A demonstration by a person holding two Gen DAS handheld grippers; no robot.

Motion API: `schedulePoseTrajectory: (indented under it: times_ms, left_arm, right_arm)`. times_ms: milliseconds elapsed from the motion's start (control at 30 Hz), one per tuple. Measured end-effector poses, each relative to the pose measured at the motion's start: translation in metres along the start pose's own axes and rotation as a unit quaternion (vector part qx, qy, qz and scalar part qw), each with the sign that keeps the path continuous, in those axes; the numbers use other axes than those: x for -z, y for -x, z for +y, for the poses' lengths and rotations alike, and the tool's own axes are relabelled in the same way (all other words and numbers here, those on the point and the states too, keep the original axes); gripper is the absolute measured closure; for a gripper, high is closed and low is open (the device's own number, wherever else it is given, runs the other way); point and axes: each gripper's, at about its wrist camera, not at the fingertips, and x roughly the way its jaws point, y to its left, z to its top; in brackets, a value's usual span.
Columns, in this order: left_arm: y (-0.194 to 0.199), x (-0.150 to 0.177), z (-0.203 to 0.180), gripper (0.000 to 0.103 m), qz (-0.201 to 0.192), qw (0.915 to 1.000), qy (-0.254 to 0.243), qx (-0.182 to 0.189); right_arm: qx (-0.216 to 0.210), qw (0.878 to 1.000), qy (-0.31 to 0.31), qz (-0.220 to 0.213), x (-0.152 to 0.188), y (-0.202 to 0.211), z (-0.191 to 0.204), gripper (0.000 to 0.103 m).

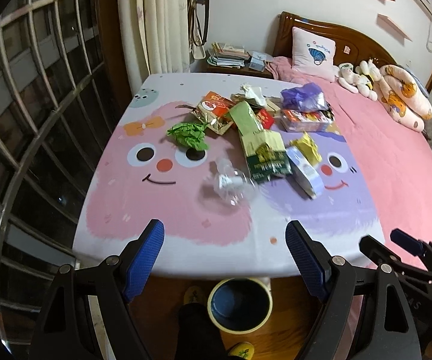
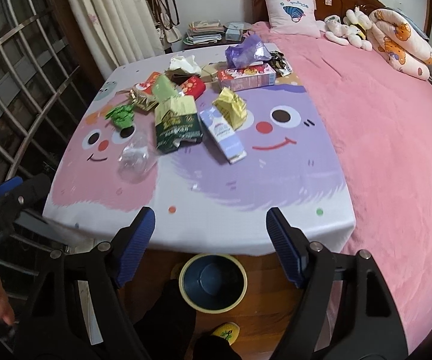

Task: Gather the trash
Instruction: 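Grasp the clear plastic bottle with the left tool while the right tool grasps the white-purple milk carton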

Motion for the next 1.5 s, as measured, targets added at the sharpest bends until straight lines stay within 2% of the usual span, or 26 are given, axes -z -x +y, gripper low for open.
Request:
schedulePoseTrajectory:
  times_ms: [167, 333, 467, 700, 833, 967, 1033, 1067, 1200, 1233, 1333, 1500]
  left_arm:
    - [-0.058, -0.051, 0.017, 0.018, 0.045, 0.9984, -0.004, 0.033]
    - [-0.123, -0.081, 0.031, 0.018, 0.102, 0.9929, 0.009, 0.061]
    - [-0.180, -0.088, 0.042, 0.020, 0.157, 0.9847, 0.022, 0.072]
    - [-0.245, -0.084, 0.050, 0.026, 0.223, 0.9701, 0.032, 0.090]
    - [-0.264, -0.080, 0.043, 0.028, 0.251, 0.9613, 0.026, 0.111]
    - [-0.279, -0.075, 0.032, 0.032, 0.276, 0.9518, 0.024, 0.132]
    - [-0.284, -0.072, 0.025, 0.036, 0.291, 0.9456, 0.024, 0.144]
    - [-0.285, -0.071, 0.022, 0.037, 0.294, 0.9442, 0.023, 0.146]
    - [-0.288, -0.066, 0.012, 0.050, 0.304, 0.9392, 0.018, 0.159]
    - [-0.288, -0.065, 0.008, 0.058, 0.305, 0.9387, 0.015, 0.161]
    - [-0.286, -0.062, -0.004, 0.072, 0.304, 0.9390, 0.001, 0.162]
    - [-0.273, -0.061, -0.014, 0.077, 0.279, 0.9476, -0.022, 0.154]
  right_arm:
    - [0.015, 1.000, -0.007, 0.013, -0.036, -0.038, -0.003, 0.029]
    - [0.031, 0.999, -0.014, 0.030, -0.064, -0.085, -0.007, 0.030]
    - [0.040, 0.998, -0.003, 0.053, -0.081, -0.131, -0.008, 0.034]
    - [0.043, 0.994, 0.038, 0.095, -0.097, -0.199, 0.001, 0.040]
    - [0.046, 0.992, 0.051, 0.108, -0.102, -0.220, 0.004, 0.042]
    - [0.035, 0.991, 0.047, 0.123, -0.103, -0.235, 0.000, 0.051]
    - [0.031, 0.990, 0.045, 0.126, -0.103, -0.238, -0.001, 0.056]
    - [0.030, 0.990, 0.045, 0.128, -0.103, -0.240, -0.003, 0.063]
    - [0.024, 0.991, 0.039, 0.123, -0.100, -0.239, -0.006, 0.065]
    - [0.022, 0.992, 0.035, 0.123, -0.098, -0.237, -0.007, 0.065]
    - [0.017, 0.992, 0.020, 0.121, -0.094, -0.233, -0.010, 0.066]
    - [0.007, 0.993, -0.014, 0.119, -0.082, -0.218, -0.018, 0.068]
